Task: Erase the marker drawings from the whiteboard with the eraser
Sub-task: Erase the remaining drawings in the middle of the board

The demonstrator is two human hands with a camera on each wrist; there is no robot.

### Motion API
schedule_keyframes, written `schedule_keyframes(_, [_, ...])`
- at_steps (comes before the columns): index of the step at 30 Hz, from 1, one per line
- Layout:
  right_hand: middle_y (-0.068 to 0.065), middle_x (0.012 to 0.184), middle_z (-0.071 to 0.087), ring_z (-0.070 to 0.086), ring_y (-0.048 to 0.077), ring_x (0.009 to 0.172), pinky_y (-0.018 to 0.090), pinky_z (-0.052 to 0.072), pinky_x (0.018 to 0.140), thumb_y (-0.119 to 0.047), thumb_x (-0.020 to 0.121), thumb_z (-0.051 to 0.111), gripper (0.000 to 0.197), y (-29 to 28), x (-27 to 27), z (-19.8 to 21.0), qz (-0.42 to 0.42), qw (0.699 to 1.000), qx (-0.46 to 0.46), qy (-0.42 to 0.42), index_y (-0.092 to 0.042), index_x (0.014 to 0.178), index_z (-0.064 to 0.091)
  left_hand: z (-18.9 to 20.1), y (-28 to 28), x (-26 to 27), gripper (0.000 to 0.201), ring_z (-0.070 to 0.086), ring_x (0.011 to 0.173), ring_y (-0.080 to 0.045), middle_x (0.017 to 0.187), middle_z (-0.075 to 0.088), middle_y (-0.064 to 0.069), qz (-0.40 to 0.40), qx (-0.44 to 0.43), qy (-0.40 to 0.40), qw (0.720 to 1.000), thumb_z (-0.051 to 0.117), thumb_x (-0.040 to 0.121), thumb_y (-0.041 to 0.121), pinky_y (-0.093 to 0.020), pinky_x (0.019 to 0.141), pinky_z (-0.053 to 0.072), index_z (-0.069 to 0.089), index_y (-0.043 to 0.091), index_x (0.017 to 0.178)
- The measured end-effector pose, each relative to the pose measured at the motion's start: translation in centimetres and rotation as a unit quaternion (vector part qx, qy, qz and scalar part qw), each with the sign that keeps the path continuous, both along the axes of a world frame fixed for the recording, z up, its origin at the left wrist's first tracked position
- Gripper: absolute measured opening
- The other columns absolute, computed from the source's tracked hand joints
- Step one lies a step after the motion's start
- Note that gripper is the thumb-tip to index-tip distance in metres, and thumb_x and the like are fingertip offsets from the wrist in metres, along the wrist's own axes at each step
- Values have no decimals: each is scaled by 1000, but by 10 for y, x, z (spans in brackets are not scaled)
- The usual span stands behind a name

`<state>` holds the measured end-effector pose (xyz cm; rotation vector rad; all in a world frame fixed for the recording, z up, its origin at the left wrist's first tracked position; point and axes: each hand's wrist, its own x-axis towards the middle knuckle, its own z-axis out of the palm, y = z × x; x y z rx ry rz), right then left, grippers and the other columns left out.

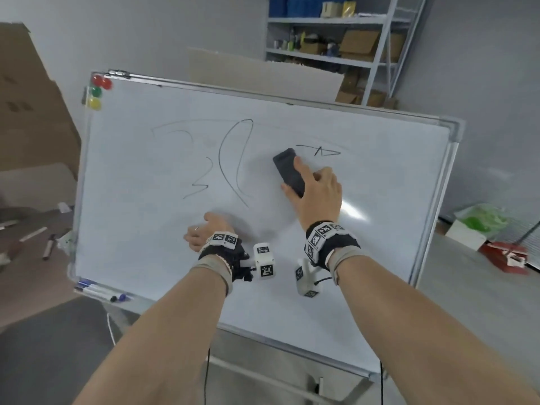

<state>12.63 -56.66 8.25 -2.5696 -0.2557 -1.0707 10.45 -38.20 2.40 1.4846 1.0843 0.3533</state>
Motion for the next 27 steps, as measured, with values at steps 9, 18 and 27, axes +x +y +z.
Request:
schedule_keyframes(9, [9, 105, 51, 51, 29, 90, 44, 41, 81, -59, 90, 55, 59, -16, -6, 7, -64, 997, -33, 9, -42, 144, 38, 8, -11, -9, 75, 11, 152, -29, 166, 6, -10, 59, -31, 35, 997, 33, 98, 44, -40, 122, 8, 12, 4, 157])
schedule_keyframes(18, [12, 108, 50, 49, 32, 93, 43, 36, 79, -63, 89, 49, 62, -102, 9, 44, -240, 963, 118, -33, -37, 145, 39, 19, -42, 4, 73, 10, 153, -29, 166, 13, -9, 113, -35, -29, 993, 41, 95, 36, -42, 125, 7, 18, 4, 156])
schedule_keyframes(27, [10, 100, 51, 50, 29, 86, 42, 35, 80, -59, 86, 57, 59, -32, 35, 57, -128, 989, 42, -64, -37, 140, 46, 20, -8, 12, 70, 26, 143, -32, 155, 28, -12, 153, -39, -13, 987, 44, 92, 45, -42, 117, 18, 32, 3, 147])
